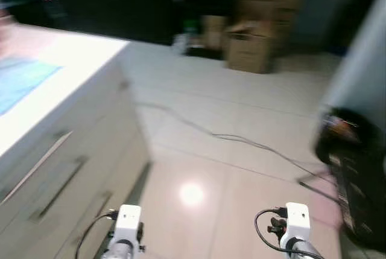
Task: Kitchen organization
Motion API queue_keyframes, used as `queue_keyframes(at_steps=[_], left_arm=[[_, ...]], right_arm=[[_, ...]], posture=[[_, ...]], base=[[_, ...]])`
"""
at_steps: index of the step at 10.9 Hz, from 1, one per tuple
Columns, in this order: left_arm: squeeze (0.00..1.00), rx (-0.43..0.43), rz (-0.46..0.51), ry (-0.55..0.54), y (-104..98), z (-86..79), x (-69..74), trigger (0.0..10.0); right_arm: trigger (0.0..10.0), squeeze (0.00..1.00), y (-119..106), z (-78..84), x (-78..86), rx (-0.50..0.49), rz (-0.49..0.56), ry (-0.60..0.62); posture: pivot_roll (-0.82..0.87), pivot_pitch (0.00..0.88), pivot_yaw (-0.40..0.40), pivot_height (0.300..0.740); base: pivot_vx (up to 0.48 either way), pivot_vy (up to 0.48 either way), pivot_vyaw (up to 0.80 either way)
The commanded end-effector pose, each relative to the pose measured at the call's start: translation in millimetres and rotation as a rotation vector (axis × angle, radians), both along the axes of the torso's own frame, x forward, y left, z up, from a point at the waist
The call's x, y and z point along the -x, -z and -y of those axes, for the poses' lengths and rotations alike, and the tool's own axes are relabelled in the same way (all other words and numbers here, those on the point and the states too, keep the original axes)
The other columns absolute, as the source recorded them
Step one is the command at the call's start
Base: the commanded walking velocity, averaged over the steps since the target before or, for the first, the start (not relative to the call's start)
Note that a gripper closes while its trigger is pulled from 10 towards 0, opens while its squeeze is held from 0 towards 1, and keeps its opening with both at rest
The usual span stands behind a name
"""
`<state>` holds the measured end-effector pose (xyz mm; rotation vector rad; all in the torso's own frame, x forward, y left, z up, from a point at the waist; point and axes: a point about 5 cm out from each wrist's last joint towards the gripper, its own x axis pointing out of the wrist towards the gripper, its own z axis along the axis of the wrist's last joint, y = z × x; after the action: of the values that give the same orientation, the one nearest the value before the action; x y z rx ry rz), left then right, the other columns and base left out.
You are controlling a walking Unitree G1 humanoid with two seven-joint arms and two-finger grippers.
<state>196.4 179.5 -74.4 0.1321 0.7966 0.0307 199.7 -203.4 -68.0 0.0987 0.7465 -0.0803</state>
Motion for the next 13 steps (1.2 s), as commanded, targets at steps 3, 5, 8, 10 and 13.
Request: queue_keyframes(at_steps=[3,5,8,10,13], left_arm=[[0.00,-0.002,-0.013,0.016,0.9,-0.3,1.1,10.0],[0.00,0.003,-0.016,0.028,0.9,2.9,0.3,10.0],[0.00,0.005,-0.021,0.035,2.0,4.6,1.9,10.0],[0.00,0.006,-0.026,0.042,2.9,5.8,3.7,10.0],[0.00,0.005,-0.028,0.051,3.4,7.0,4.5,10.0]], right_arm=[[10.0,0.00,3.4,-6.7,3.1,-0.007,-0.029,-0.030],[10.0,0.00,3.8,-6.8,3.7,-0.007,-0.031,-0.031],[10.0,0.00,4.6,-7.6,4.8,-0.008,-0.038,-0.039],[10.0,0.00,5.5,-9.1,6.1,-0.009,-0.043,-0.045],[10.0,0.00,6.5,-11.1,7.3,-0.011,-0.048,-0.050]], posture=[[-0.08,0.002,0.070,0.740],[-0.08,0.002,0.070,0.740],[-0.08,0.004,0.069,0.740],[-0.07,0.016,0.067,0.740],[-0.06,0.032,0.068,0.740]], base=[[0.000,0.000,0.80],[0.000,0.000,0.80],[0.000,0.000,0.80],[0.000,0.000,0.80],[0.000,0.000,0.80]])
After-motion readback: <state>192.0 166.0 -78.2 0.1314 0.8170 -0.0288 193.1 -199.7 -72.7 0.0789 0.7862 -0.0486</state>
